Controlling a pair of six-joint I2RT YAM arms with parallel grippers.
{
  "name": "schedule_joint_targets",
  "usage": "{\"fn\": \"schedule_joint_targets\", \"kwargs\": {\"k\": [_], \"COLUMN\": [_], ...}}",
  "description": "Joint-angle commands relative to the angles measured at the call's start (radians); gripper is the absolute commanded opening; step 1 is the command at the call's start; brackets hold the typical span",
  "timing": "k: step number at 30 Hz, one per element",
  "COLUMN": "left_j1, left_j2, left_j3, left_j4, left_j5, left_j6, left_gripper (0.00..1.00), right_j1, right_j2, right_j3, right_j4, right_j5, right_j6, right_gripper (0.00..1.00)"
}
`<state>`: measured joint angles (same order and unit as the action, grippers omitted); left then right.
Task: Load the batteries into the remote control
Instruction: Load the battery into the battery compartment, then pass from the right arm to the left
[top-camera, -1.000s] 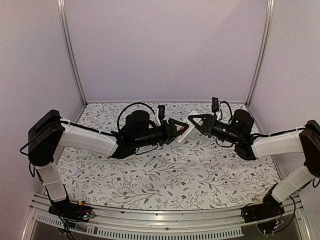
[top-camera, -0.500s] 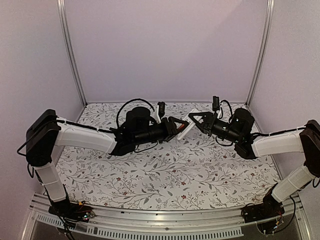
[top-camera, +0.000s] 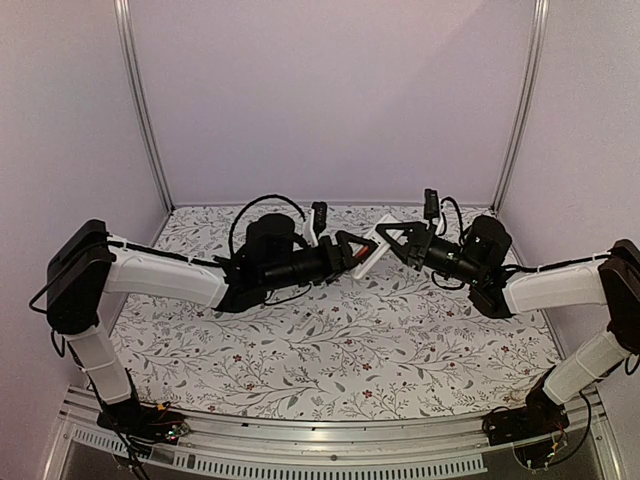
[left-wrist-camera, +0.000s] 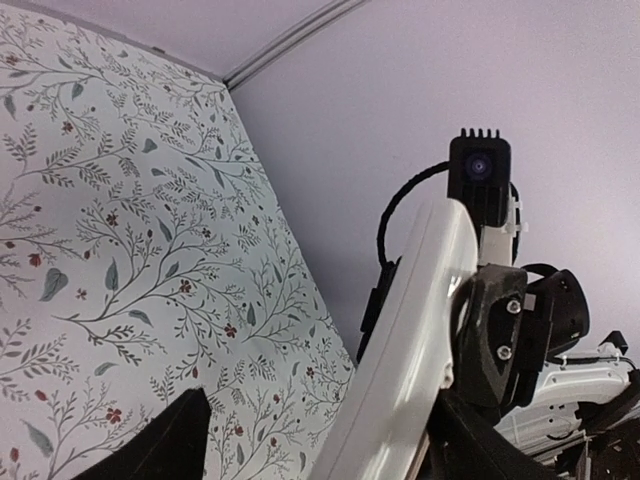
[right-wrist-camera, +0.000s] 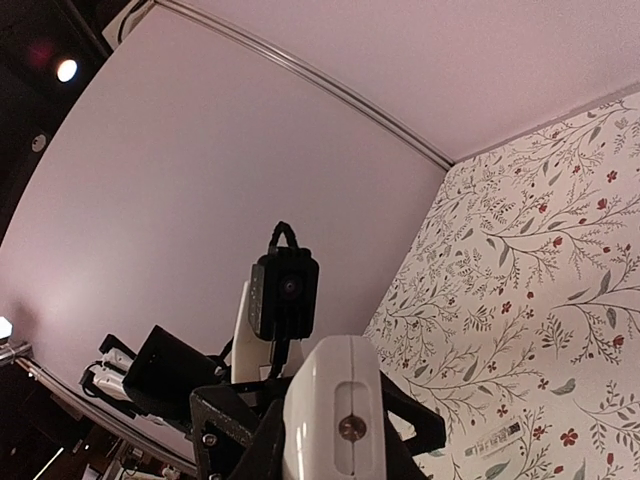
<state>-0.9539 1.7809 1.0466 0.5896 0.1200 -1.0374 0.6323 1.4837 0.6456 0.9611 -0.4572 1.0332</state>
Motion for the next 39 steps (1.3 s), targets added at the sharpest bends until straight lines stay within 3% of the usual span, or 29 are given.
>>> {"fn": "schedule_joint_targets", "kwargs": {"k": [1,5,6,15,19,25,39], "left_j1": [0.018,0.018,0.018,0.033,0.007,-0.089,-0.131], "left_j2": [-0.031,-0.100,-0.122,-0.241,-0.213,-0.105,0.038], "left_j3": [-0.052,-0.074,-0.081,-0.106,-0.021,0.180,0.337], "left_j4": [-0.064,-0.049,-0.055,-0.211,-0.400,-0.680,-0.774], "left_j5": [0.005,-0.002,-0.008,-0.011,-0.030,-0.185,-0.317], "left_j6": [0.106,0.222,0.255,0.539,0.683,0.852,0.911], "left_gripper": [0.81,0.99,0.99,0.99,0.99,0.99,0.96], "right_j1": [0.019,0.005,0.002,-0.012,-0.012,-0.013,-0.004], "right_j2": [-0.007,-0.008,-0.009,-0.044,-0.060,-0.058,-0.034], "right_j3": [0.026,0.007,0.004,-0.017,-0.023,-0.018,-0.024], "right_j4": [0.142,0.099,0.085,-0.060,-0.122,-0.163,-0.159], "right_j5": [-0.059,-0.043,-0.042,-0.029,0.003,0.017,0.012], "right_j6": [0.019,-0.001,-0.004,-0.074,-0.102,-0.113,-0.089], "right_gripper": [0.00,0.00,0.00,0.00,0.00,0.01,0.01]}}
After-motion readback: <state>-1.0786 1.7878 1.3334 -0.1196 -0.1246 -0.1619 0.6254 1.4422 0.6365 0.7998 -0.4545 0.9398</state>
